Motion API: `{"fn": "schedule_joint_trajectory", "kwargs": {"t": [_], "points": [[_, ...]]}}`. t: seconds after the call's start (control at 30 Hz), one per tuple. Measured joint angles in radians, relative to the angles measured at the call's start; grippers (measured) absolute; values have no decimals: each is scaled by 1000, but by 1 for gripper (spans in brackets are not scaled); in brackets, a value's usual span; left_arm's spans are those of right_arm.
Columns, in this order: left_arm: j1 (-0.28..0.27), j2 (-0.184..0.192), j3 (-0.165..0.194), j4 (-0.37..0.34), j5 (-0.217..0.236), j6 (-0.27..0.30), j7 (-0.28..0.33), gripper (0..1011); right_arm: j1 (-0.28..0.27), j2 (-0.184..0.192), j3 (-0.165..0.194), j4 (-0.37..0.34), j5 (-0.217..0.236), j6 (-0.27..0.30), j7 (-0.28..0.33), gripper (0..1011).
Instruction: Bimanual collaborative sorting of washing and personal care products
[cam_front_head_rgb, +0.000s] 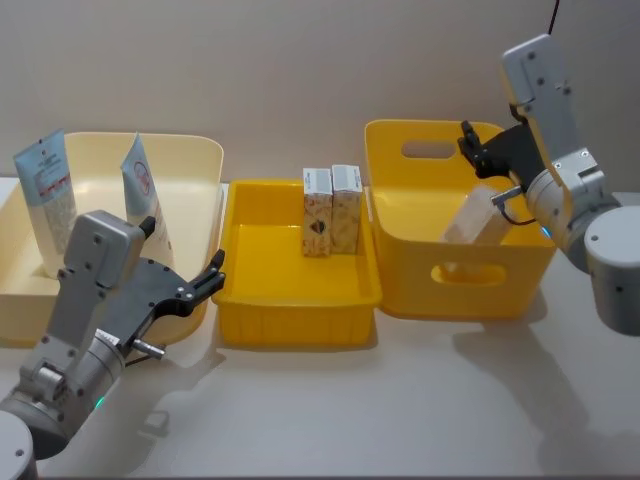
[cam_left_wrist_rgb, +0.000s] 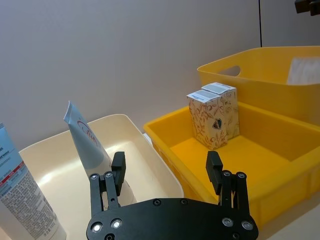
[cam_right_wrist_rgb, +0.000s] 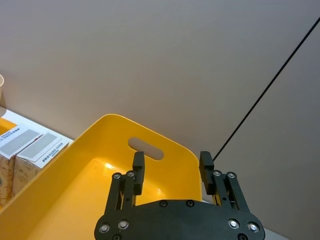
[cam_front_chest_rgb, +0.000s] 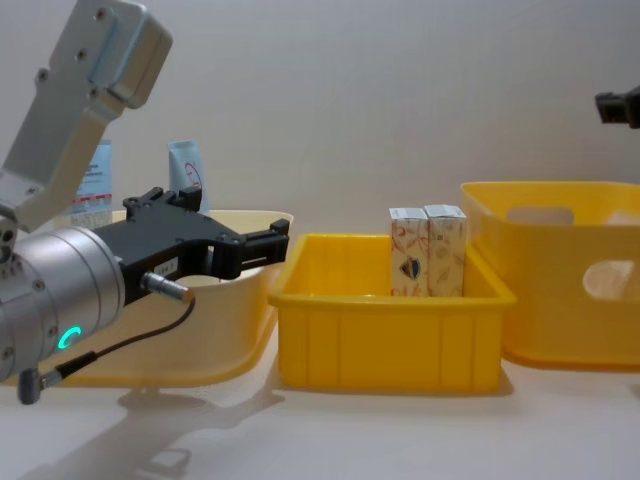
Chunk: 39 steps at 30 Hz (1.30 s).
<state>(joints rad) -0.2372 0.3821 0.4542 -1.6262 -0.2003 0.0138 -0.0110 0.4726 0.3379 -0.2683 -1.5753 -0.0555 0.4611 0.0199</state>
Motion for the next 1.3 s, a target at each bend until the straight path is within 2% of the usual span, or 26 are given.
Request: {"fn": "schedule_joint_trajectory", "kwargs": {"t": [0.03, 0.1, 0.17, 0.2, 0.3, 0.33, 0.43, 0.63, 0.8, 1.07, 1.3], "points": [[0, 0, 0, 0, 0, 0, 0, 1004, 0, 0, -1, 0, 0, 1, 1, 642], [0, 0, 0, 0, 0, 0, 0, 1003, 0, 0, -3, 0, 0, 3, 6, 741], [0, 0, 0, 0, 0, 0, 0, 1003, 0, 0, -5, 1, 0, 4, 8, 781], [0, 0, 0, 0, 0, 0, 0, 1003, 0, 0, -5, 1, 0, 4, 9, 834], [0, 0, 0, 0, 0, 0, 0, 1003, 1, 0, -7, 1, 0, 6, 14, 882], [0, 0, 0, 0, 0, 0, 0, 1003, 1, 0, -8, 1, 0, 7, 15, 938], [0, 1, -1, -2, 0, 2, -1, 1003, 1, 0, -9, 1, 0, 8, 17, 1001], [-12, 15, -6, -21, -1, 34, -22, 1004, 1, 0, -12, 2, 0, 10, 22, 1001], [-36, 35, -17, -47, -18, 100, -59, 1003, 2, 0, -13, 2, 0, 11, 23, 1001], [-84, 59, -41, -57, -66, 200, -132, 1003, 1, 0, -14, 2, 0, 12, 25, 1001], [-107, 66, -73, -25, -113, 242, -185, 1003, 1, 0, -15, 2, 0, 12, 27, 1001]]}}
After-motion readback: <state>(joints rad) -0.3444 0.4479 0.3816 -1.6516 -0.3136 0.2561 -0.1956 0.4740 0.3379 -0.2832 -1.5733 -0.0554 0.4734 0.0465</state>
